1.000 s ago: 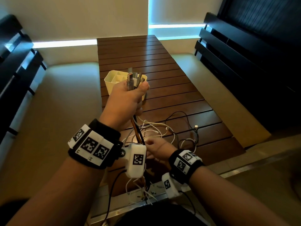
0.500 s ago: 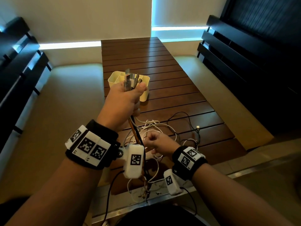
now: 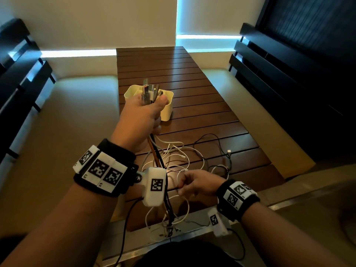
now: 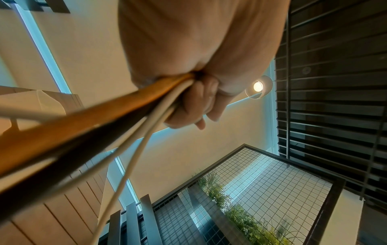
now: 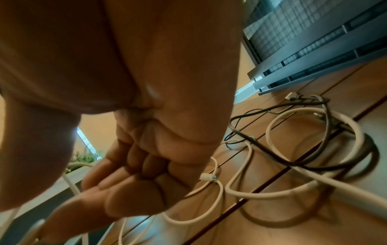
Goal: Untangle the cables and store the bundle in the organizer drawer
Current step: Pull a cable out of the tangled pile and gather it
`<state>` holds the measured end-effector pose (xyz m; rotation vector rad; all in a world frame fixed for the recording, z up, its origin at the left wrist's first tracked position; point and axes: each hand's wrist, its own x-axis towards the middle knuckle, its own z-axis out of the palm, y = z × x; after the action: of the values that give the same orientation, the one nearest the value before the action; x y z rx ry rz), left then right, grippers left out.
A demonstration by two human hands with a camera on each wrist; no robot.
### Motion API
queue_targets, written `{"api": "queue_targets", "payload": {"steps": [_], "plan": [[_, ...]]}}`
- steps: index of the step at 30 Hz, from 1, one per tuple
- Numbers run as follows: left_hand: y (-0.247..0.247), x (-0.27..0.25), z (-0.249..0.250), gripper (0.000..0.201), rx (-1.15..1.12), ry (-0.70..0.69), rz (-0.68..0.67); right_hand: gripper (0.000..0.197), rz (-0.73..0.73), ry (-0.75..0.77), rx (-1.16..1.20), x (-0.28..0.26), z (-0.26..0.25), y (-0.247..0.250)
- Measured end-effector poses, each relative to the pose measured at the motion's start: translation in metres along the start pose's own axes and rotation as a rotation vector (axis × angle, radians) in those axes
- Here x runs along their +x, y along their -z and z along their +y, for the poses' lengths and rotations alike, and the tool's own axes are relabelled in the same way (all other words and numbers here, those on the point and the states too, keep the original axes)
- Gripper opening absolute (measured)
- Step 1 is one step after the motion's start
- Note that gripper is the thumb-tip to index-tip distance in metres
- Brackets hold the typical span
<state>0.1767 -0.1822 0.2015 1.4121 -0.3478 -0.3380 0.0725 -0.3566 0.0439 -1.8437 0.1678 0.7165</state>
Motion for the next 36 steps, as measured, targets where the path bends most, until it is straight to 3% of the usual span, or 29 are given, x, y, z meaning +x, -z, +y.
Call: {"api": "queue_targets", "payload": {"steps": [5, 8, 10, 12, 14, 16, 18, 21, 23, 26, 30, 33, 36], "plan": [[-0.003, 0.002, 0.002, 0.019, 0.003, -0.006, -0.005, 0.02, -0.009, -0.079, -0.215, -0.004, -0.003, -0.005], [0.002, 0.004, 0.005, 0.018, -0.005, -0.025, 0.011, 0.025, -0.2, -0.262, -0.656, -0.007, 0.01, -0.006], [0.005, 0.005, 0.007, 0.019, -0.012, -0.039, 0.031, 0.029, -0.283, -0.372, -0.759, -0.009, 0.018, -0.002], [0.005, 0.005, 0.006, 0.02, -0.004, -0.038, 0.046, 0.033, -0.21, -0.417, -0.668, -0.013, 0.014, 0.009], [0.005, 0.005, 0.003, 0.02, 0.006, -0.025, 0.038, 0.03, -0.03, -0.387, -0.609, -0.017, 0.002, 0.027], [0.003, 0.005, 0.0, 0.02, 0.005, -0.018, 0.011, 0.028, 0.21, -0.264, -0.524, -0.023, -0.014, 0.043], [-0.002, 0.005, -0.003, 0.02, 0.013, -0.015, -0.01, 0.041, 0.377, -0.038, -0.333, -0.027, -0.031, 0.052], [-0.01, 0.006, -0.004, 0.032, 0.024, -0.02, -0.023, 0.058, 0.337, 0.224, -0.161, -0.029, -0.058, 0.044], [-0.013, 0.006, -0.004, 0.041, 0.035, -0.02, -0.017, 0.045, 0.26, 0.302, -0.143, -0.026, -0.067, 0.033], [-0.012, 0.006, -0.005, 0.038, 0.019, -0.009, -0.007, 0.017, 0.139, 0.296, -0.07, -0.026, -0.067, 0.023], [-0.012, -0.002, -0.015, 0.024, 0.007, 0.049, -0.013, 0.013, -0.093, 0.185, 0.04, -0.03, -0.058, 0.02], [-0.015, -0.01, -0.024, 0.026, 0.024, 0.083, 0.006, 0.02, -0.026, 0.193, 0.074, -0.024, -0.045, 0.032], [-0.015, -0.013, -0.027, 0.028, 0.04, 0.093, 0.034, 0.017, 0.212, 0.147, 0.278, -0.005, -0.017, 0.045]]}}
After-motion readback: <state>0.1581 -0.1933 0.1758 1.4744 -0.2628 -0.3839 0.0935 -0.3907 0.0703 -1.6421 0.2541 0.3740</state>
